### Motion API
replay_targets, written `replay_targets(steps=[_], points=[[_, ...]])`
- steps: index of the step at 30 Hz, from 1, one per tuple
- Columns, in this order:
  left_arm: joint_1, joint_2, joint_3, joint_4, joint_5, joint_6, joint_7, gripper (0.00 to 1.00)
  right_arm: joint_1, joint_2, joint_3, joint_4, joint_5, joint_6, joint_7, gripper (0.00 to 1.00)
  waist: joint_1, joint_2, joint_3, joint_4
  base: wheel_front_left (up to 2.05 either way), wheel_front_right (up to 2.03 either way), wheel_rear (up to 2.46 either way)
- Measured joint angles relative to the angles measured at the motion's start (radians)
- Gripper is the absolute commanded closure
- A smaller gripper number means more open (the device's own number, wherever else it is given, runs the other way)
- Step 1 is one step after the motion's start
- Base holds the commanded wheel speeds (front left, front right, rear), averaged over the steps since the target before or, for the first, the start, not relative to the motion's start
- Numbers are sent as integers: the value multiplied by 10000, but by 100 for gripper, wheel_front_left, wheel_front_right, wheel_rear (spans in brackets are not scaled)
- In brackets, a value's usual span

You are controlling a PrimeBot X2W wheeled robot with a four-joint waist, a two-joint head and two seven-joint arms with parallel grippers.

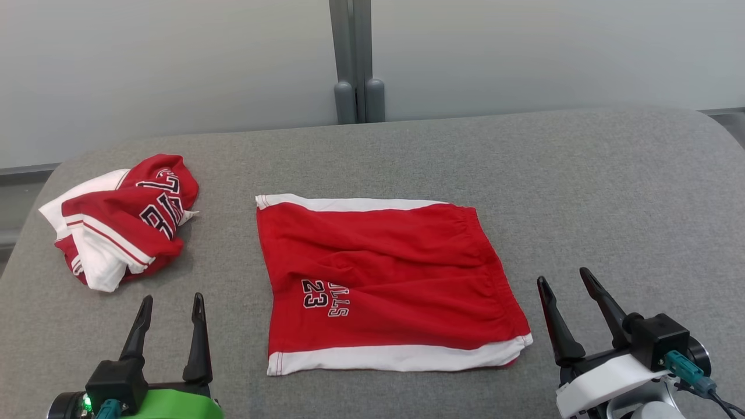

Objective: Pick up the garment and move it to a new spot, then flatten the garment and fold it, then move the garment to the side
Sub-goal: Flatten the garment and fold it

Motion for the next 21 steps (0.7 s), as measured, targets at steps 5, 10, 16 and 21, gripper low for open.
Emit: replay_targets(steps=[5, 10, 16, 21], points=[[161, -86, 71, -61, -12, -12, 0, 0, 85, 61, -73, -4, -12, 0, 0, 0, 0, 0, -34, 38, 0, 0, 0], [189, -159, 142, -48, -38, -10, 0, 0, 198, 173, -242, -2, -46, 0, 0, 0, 0, 0, -87, 77, 0, 0, 0], [200, -199, 194, 40, -38, -25, 0, 0, 270, 244, -332, -23, -96, 0, 0, 0, 0, 0, -125, 50, 0, 0, 0], [198, -213, 222, 184, -38, -73, 0, 0, 292, 247, -412, -71, -107, 0, 0, 0, 0, 0, -125, 34, 0, 0, 0]])
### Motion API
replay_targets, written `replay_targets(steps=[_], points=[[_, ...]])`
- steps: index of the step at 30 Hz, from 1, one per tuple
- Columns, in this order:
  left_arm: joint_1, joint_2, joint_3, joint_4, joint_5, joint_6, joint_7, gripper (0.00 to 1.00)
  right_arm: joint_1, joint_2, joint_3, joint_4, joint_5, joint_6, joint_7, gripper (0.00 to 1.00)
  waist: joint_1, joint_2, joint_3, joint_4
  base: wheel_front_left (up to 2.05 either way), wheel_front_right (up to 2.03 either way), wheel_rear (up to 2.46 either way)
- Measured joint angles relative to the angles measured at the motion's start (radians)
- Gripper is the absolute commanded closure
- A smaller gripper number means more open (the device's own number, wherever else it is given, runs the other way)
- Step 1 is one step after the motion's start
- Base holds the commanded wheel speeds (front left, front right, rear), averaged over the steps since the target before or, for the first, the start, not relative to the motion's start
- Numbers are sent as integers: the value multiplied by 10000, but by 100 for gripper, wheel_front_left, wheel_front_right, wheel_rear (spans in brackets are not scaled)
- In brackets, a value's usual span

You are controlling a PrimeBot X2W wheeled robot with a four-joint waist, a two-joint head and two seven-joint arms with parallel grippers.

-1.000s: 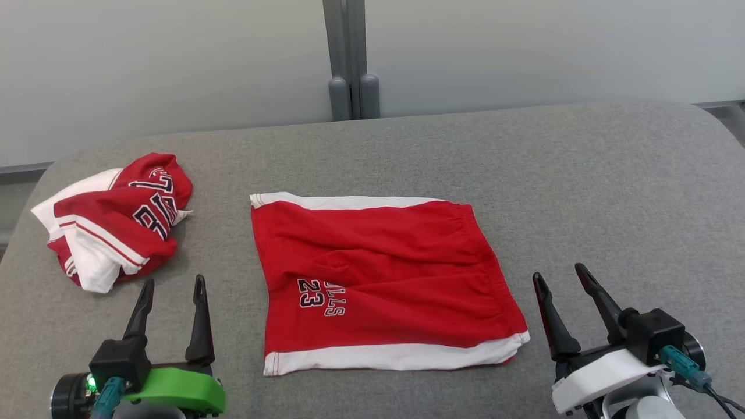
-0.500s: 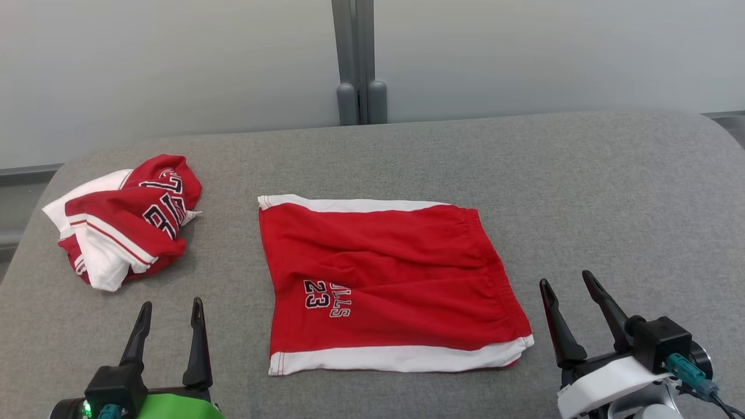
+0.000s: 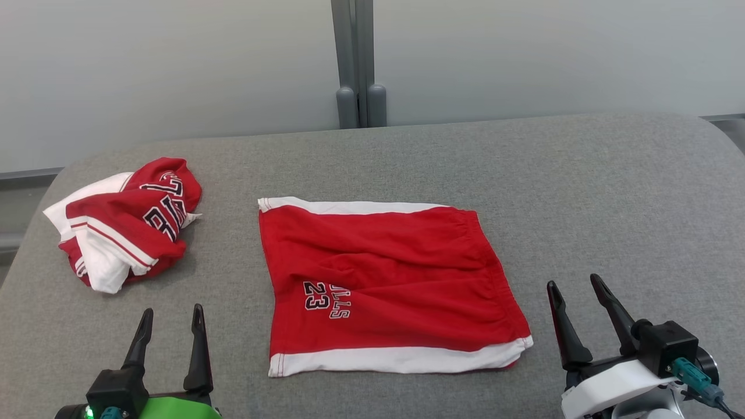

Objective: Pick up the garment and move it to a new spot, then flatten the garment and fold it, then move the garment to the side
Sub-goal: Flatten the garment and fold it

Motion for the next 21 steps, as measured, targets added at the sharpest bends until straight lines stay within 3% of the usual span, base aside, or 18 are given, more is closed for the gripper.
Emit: replay_targets(steps=[21], points=[[-77, -29, 123, 282, 44, -167, 0, 0, 48, 44, -65, 15, -40, 0, 0, 0, 0, 0, 16, -47, 0, 0, 0]])
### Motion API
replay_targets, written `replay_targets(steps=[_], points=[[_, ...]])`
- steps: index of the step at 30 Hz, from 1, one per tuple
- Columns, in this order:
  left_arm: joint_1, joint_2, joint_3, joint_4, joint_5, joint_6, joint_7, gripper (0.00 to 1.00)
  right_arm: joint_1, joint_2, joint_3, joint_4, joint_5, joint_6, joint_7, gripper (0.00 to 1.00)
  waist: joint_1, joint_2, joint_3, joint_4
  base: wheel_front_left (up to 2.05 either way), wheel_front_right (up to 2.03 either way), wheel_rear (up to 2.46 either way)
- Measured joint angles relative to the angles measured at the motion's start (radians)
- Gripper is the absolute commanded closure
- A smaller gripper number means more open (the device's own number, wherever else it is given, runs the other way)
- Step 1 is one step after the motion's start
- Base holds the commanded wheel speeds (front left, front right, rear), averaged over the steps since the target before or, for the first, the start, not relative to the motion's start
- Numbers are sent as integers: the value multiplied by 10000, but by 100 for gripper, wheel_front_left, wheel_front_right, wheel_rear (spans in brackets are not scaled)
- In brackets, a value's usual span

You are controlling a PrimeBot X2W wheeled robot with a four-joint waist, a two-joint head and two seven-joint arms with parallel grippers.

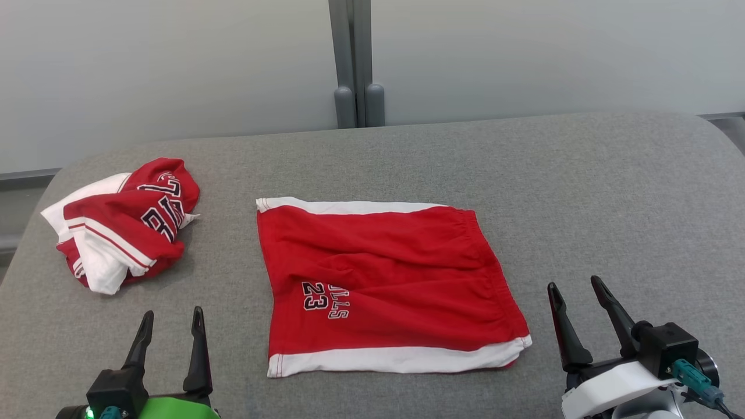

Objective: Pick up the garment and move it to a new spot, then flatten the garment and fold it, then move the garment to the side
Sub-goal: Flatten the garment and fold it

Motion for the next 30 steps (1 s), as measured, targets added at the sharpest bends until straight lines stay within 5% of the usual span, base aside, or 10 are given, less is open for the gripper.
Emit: replay_targets(steps=[16, 30], points=[[-12, -17, -424, 545, 48, -88, 0, 0, -32, -71, 171, 362, 0, 0, 0, 0, 0, 0, 44, -6, 0, 0, 0], [-1075, -38, -2025, 3567, -706, -186, 0, 0, -993, -115, 943, 2648, 249, 0, 0, 0, 0, 0, 665, -27, 0, 0, 0]])
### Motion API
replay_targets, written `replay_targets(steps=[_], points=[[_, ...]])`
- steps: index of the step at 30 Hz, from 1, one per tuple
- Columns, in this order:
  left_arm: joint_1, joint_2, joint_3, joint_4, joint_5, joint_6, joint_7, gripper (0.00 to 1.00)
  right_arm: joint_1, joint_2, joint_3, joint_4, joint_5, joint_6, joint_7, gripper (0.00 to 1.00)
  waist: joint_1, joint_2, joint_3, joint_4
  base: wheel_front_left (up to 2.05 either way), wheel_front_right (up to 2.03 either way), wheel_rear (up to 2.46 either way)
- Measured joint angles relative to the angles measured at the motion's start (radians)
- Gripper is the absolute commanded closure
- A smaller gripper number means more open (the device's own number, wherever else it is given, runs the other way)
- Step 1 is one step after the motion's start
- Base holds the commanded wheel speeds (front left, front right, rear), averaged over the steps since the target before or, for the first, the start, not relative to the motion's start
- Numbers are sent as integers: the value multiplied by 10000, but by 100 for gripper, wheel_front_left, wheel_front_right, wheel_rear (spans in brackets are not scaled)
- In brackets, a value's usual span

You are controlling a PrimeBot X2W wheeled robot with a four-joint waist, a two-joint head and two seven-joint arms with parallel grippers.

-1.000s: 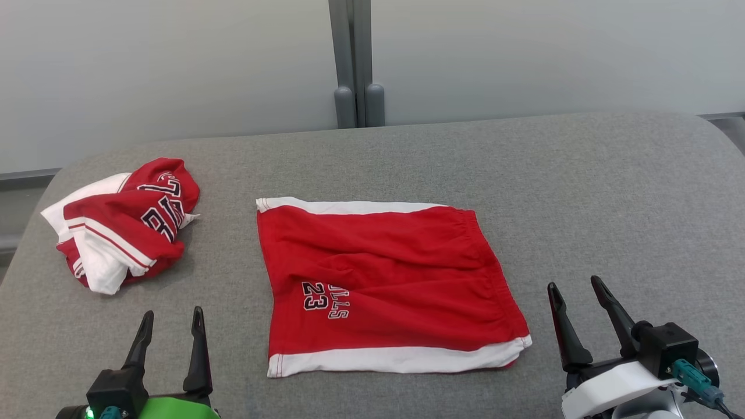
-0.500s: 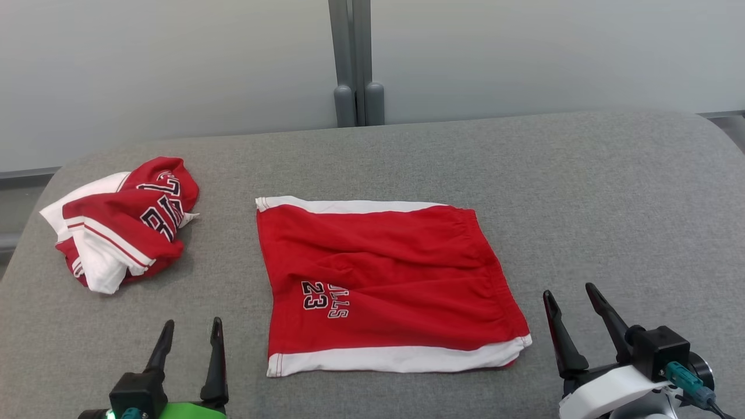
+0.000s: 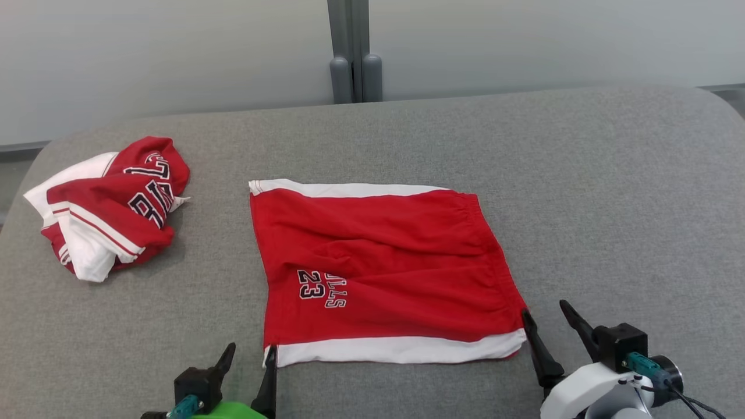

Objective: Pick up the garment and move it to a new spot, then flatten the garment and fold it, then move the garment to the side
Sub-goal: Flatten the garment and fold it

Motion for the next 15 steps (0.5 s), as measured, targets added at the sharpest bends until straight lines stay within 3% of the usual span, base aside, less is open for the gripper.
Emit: replay_targets(steps=[14, 15], points=[[-1064, -2, -1505, 1664, -955, 25, -27, 0, -959, 276, 876, 2080, 602, -2, -2, 0, 0, 0, 844, 61, 0, 0, 0], [-1079, -2, -1565, 1682, -1018, 25, -38, 6, -958, 297, 920, 2111, 702, -2, -2, 0, 0, 0, 852, 80, 0, 0, 0]])
